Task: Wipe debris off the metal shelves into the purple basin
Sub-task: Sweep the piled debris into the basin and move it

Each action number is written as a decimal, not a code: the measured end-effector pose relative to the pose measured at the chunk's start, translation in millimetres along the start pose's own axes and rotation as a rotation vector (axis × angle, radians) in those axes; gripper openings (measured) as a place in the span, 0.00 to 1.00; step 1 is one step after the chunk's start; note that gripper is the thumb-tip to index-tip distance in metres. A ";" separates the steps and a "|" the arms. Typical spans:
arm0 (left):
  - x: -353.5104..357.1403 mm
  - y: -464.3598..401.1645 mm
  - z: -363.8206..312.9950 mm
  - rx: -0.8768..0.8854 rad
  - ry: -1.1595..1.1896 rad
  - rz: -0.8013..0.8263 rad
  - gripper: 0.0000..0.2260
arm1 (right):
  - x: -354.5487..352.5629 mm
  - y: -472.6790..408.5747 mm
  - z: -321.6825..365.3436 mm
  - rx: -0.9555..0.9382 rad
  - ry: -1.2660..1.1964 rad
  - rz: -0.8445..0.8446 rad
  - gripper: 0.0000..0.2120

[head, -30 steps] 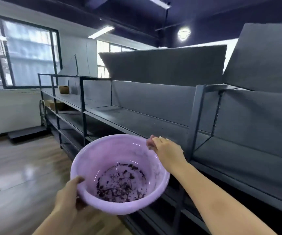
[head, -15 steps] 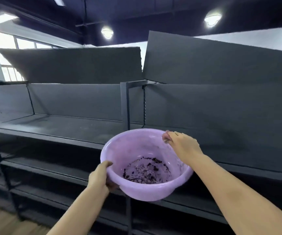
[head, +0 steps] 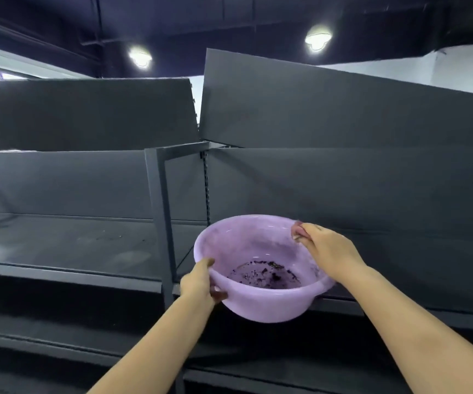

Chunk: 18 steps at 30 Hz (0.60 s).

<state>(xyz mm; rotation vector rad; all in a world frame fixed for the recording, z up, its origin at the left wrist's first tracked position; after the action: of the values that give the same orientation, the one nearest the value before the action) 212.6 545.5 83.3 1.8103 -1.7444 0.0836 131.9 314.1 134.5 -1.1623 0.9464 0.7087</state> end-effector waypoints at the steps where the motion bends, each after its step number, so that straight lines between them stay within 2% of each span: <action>1: 6.8 -8.1 0.6 -0.002 -0.006 0.003 0.15 | 2.0 -8.3 -1.0 -0.007 0.016 0.000 0.17; 6: 27.2 -42.6 8.4 -0.046 0.016 -0.037 0.14 | 22.4 -40.9 8.0 -0.036 -0.055 0.046 0.18; 12: 38.0 -77.4 8.1 -0.040 0.019 -0.042 0.12 | 53.0 -63.8 14.6 -0.019 -0.245 0.067 0.13; 18: 49.2 -104.9 2.6 -0.026 -0.018 -0.016 0.07 | 65.8 -78.7 16.2 -0.002 -0.238 0.010 0.12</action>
<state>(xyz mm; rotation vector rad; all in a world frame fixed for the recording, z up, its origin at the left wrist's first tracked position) 314.7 494.5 63.5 1.8109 -1.7354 0.0377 233.1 308.1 111.5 -1.0495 0.7512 0.8360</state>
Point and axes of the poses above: each hand's wrist, its own y-axis away from the middle knuckle, its own x-axis out of the palm, z = x × y, the point moved 2 cm from there along -y, towards the middle knuckle, and after that the axes turned 8 degrees about y, right-handed, at the moved point
